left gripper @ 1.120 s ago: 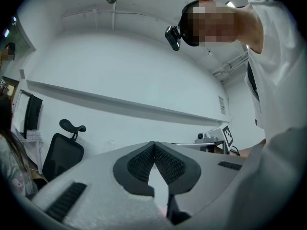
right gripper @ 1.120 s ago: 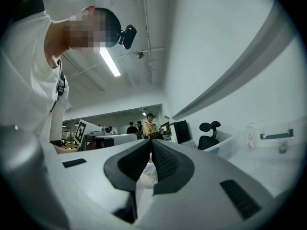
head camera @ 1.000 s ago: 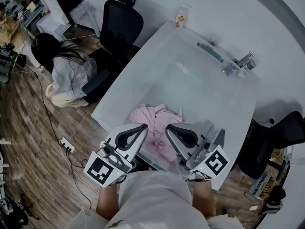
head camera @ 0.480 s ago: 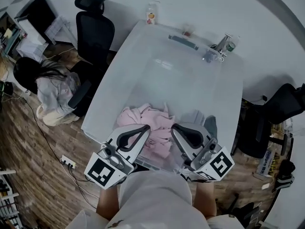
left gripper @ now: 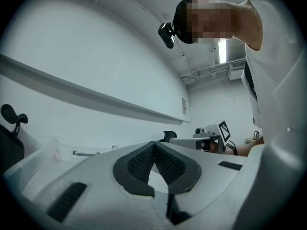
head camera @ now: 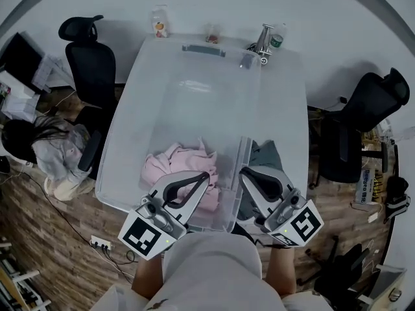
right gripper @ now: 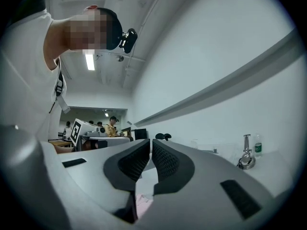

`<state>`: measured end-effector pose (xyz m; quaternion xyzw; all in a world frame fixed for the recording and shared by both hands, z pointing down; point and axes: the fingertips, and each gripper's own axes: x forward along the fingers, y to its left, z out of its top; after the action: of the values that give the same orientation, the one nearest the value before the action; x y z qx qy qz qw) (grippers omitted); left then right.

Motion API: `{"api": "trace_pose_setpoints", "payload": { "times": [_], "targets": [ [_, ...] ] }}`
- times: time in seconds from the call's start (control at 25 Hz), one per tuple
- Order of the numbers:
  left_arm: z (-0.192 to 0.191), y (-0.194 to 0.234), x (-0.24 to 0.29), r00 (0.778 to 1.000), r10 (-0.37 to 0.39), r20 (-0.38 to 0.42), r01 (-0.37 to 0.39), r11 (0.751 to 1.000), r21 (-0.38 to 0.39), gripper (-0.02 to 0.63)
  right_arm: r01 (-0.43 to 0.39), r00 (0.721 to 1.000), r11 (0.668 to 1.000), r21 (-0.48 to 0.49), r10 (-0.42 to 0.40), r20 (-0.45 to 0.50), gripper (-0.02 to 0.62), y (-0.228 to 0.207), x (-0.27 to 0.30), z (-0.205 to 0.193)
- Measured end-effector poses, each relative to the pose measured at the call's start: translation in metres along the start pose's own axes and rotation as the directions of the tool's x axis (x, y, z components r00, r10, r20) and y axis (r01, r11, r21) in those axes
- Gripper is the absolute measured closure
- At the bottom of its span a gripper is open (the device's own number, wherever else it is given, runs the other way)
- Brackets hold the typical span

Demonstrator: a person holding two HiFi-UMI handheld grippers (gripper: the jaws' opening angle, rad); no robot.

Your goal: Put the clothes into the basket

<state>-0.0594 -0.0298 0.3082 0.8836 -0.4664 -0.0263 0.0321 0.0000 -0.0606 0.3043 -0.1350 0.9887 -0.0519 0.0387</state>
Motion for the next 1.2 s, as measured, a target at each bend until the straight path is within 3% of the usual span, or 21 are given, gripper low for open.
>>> {"api": "trace_pose_setpoints", "payload": {
  "times": [0.6, 1.0, 1.2],
  "targets": [
    [-0.022, -0.048, 0.067, 0.973, -0.203, -0.108, 0.207, 0.978, 0.022, 0.6, 0.223, 0.973, 0.974, -0.037, -0.225, -0.045, 0.575, -0.043, -0.071, -0.013],
    [-0.046, -0.072, 0.102, 0.939, -0.277, -0.203, 0.298, 0.951, 0.084, 0.6, 0.329, 0.91, 0.944, -0.029, -0.325, -0.257, 0.574, -0.074, -0.097, -0.076],
    [-0.055, -0.08, 0.113, 0.928, -0.292, -0.23, 0.322, 0.94, 0.108, 0.6, 0.356, 0.883, 0.934, 0.01, -0.333, -0.332, 0.531, -0.081, -0.105, -0.108]
  ]
}}
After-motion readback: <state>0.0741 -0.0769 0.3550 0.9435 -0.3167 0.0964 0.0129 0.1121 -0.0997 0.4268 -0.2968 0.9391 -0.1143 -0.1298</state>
